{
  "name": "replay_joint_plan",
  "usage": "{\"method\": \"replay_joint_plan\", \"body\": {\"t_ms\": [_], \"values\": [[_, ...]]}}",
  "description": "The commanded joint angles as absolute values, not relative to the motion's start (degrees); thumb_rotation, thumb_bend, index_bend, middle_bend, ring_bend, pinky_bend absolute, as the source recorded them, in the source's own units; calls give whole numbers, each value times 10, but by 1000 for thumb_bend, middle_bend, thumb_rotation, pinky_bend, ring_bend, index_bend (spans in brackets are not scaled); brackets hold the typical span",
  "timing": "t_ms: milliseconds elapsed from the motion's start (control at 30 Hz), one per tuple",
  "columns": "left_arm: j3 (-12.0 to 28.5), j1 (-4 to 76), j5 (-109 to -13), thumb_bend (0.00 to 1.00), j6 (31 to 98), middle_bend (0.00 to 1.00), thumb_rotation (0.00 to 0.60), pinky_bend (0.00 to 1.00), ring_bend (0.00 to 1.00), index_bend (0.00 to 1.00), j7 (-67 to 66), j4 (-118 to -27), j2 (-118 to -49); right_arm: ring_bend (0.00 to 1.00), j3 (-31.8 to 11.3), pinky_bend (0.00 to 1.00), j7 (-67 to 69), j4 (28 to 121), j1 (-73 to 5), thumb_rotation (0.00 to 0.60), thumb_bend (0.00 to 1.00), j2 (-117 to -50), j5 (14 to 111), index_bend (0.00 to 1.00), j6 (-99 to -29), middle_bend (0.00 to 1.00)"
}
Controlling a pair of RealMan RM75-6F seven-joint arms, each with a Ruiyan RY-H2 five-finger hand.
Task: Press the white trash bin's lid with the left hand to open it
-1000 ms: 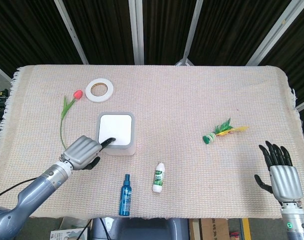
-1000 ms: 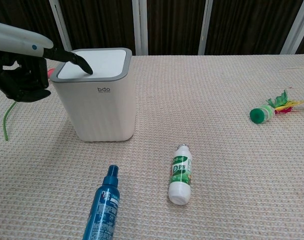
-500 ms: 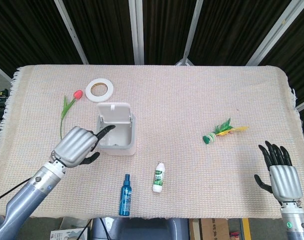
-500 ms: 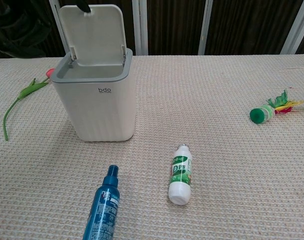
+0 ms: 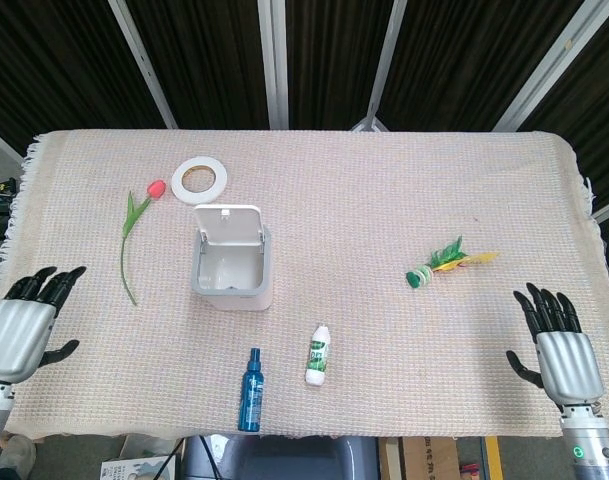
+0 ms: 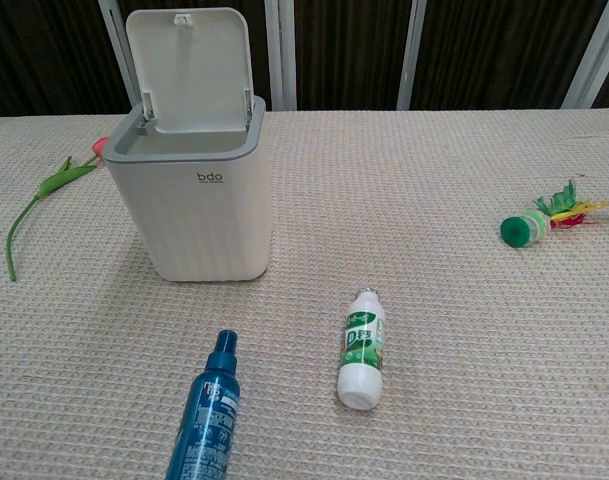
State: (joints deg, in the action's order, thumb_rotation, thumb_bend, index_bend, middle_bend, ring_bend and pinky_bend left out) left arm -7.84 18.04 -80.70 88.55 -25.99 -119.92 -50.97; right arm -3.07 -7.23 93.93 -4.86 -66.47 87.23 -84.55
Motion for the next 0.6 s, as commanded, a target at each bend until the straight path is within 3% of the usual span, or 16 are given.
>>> {"method": "replay_joint_plan", "body": {"t_ms": [33,167,367,600], "values": [[-93,146,-820,171,898,134,600,154,80,130,-190,-1157,-524,5,-29,0,-73,939,-48,600,268,-664,877,101,-848,19],[-95,108,-835,171,930,90,600,127,2,104,-131,-1105,-548,2,-26,0,-69,938,-47,600,268,-660,889,101,-854,19],[-95,81,-837,148,931,30,600,70,0,82,-93,-1050,-580,2,-25,0,-56,936,-46,600,268,-654,894,101,-858,19],[-84,69,-858,149,943,26,600,59,0,75,-67,-1031,-578,2,-24,0,-56,938,-47,600,268,-653,895,101,-856,19]]}}
